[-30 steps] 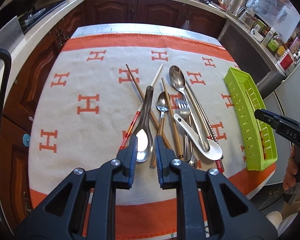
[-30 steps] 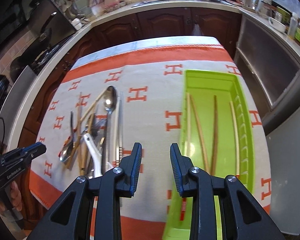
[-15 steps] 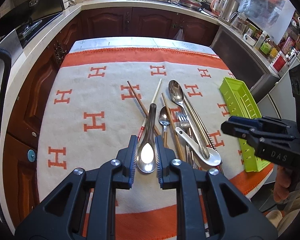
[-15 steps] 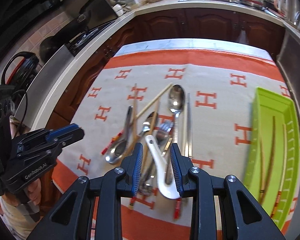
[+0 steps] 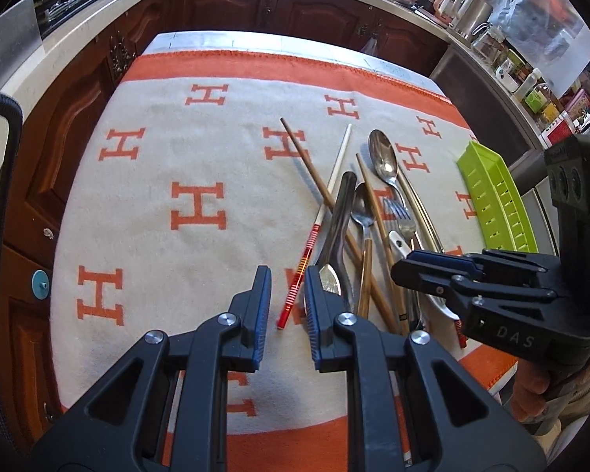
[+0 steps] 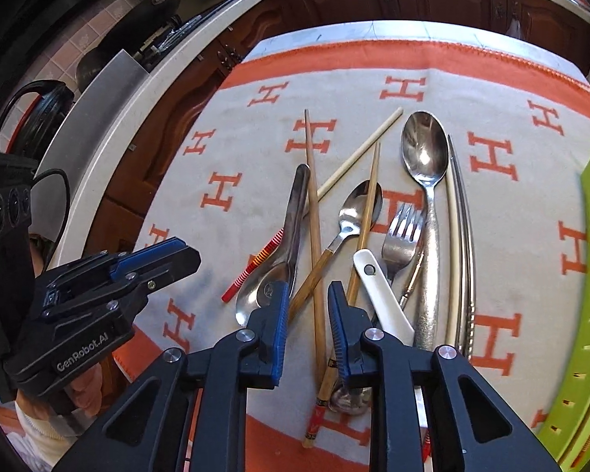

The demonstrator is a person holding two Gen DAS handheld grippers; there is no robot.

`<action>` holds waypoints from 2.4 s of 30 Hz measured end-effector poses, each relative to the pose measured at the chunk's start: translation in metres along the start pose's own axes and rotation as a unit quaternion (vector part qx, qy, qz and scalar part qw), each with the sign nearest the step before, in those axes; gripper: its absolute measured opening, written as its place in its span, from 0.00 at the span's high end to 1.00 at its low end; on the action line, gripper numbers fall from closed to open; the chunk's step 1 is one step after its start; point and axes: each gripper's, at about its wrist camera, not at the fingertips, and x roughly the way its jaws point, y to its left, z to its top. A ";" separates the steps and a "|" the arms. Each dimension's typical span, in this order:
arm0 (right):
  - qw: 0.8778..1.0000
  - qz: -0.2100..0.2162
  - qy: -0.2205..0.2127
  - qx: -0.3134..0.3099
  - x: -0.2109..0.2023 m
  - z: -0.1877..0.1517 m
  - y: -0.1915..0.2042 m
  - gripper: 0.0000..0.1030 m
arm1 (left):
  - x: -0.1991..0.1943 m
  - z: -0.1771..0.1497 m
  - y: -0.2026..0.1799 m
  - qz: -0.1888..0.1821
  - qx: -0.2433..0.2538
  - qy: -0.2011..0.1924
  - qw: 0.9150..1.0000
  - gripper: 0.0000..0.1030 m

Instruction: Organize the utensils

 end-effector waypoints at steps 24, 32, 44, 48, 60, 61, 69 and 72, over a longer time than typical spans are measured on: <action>0.997 0.019 -0.002 0.080 0.048 0.017 -0.025 0.94 | 0.019 -0.009 -0.004 -0.033 0.002 0.023 0.999 0.86; 0.994 0.043 -0.022 0.100 0.023 0.013 -0.037 0.94 | 0.020 -0.007 -0.020 -0.053 0.010 0.029 0.998 0.86; 0.987 0.054 -0.085 0.128 -0.047 -0.007 -0.074 0.94 | 0.052 0.005 -0.046 -0.083 -0.035 0.048 0.995 0.86; 0.985 0.052 -0.101 0.130 -0.065 -0.017 -0.087 0.94 | 0.068 0.010 -0.053 -0.056 -0.043 0.050 0.996 0.86; 0.981 0.055 -0.132 0.129 -0.103 -0.043 -0.118 0.94 | 0.092 0.020 -0.082 0.049 -0.020 0.043 0.998 0.86; 0.981 0.055 -0.134 0.130 -0.105 -0.046 -0.121 0.94 | 0.092 0.019 -0.084 0.058 -0.015 0.041 0.997 0.86; 0.977 0.059 -0.139 0.150 -0.114 -0.062 -0.146 0.94 | 0.094 0.010 -0.110 0.144 0.018 0.011 0.989 0.89; 0.976 0.059 -0.141 0.157 -0.115 -0.066 -0.154 0.94 | 0.092 0.009 -0.108 0.132 0.002 0.013 0.991 0.95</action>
